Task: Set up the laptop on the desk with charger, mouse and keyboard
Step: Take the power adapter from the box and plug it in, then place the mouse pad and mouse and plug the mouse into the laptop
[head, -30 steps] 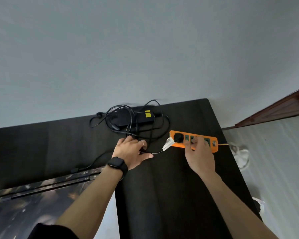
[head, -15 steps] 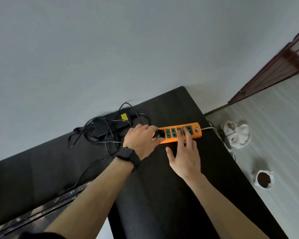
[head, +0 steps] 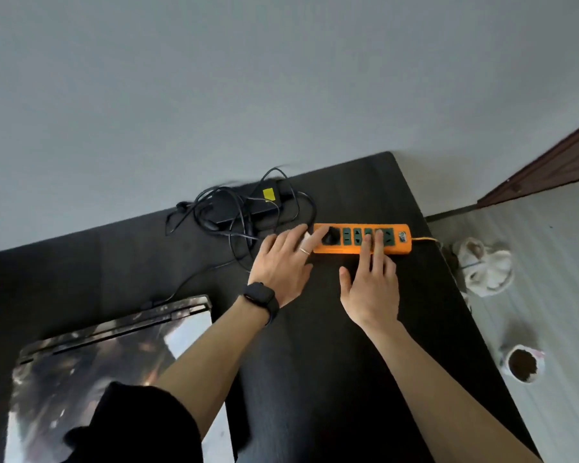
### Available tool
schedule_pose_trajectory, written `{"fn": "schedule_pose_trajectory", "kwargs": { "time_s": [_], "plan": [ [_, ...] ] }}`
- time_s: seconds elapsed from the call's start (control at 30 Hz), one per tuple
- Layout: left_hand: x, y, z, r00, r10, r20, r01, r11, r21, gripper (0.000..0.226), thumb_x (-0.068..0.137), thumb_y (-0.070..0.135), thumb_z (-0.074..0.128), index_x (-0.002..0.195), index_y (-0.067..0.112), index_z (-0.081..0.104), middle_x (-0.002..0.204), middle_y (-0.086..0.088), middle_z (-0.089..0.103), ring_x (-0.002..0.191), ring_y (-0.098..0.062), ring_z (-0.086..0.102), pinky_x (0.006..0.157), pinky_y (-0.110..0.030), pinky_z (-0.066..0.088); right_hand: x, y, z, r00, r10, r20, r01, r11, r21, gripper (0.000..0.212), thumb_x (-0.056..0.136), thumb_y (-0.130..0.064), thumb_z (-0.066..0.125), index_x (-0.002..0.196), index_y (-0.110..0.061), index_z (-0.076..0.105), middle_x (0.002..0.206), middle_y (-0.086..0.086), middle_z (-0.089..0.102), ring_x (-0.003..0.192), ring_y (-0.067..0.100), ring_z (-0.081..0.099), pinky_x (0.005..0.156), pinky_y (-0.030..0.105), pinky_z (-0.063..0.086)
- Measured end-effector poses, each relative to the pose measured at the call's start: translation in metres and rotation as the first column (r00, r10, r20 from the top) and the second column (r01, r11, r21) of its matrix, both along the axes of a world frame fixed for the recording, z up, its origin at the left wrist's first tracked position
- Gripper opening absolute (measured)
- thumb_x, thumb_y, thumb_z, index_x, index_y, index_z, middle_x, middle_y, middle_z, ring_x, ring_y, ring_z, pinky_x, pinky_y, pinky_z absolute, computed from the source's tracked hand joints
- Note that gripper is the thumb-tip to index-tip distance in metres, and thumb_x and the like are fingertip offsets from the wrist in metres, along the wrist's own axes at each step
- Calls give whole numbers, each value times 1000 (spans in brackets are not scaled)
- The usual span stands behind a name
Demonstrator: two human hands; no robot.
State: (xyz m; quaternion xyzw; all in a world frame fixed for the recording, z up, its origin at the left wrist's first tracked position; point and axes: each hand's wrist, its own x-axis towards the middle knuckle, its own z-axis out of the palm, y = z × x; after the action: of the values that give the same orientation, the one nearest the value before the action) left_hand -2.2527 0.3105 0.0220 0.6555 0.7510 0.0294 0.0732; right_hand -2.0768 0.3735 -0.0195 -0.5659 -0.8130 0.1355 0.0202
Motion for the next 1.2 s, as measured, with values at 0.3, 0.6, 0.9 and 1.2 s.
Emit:
{"fn": "schedule_pose_trajectory", "kwargs": {
  "time_s": [0.3,0.6,0.9,1.2],
  "plan": [
    [-13,-212,-2,848,521,94,-507,850,-141,60,89,45,50,145,30,35,150,-2,40,131,-25,45,107,-47,38,-8,-119,17,946,308,103,-274,927,-254,76,95,-52,53,158,-19,25,168,12,12,154,33,10,123,47,22],
    [-7,-408,18,567,817,104,-762,568,-312,57,90,40,52,145,33,41,156,1,33,139,-26,36,114,-43,29,-66,-274,49,729,675,-115,-675,681,-286,63,89,-37,64,147,-18,49,159,13,37,146,32,35,117,47,32],
    [24,-535,61,231,938,257,-895,309,-321,53,92,34,45,145,32,37,143,1,48,131,-24,45,111,-38,32,-99,-396,113,462,877,-130,-846,392,-361,41,99,-36,49,139,-32,56,152,-8,46,141,17,36,118,31,26],
    [77,-668,88,-28,947,319,-971,49,-233,48,92,39,46,139,30,43,137,1,54,122,-23,52,103,-41,40,-94,-528,164,235,942,-239,-929,146,-340,34,101,-35,49,133,-33,62,144,-13,52,136,12,38,111,24,30]
  ]
}}
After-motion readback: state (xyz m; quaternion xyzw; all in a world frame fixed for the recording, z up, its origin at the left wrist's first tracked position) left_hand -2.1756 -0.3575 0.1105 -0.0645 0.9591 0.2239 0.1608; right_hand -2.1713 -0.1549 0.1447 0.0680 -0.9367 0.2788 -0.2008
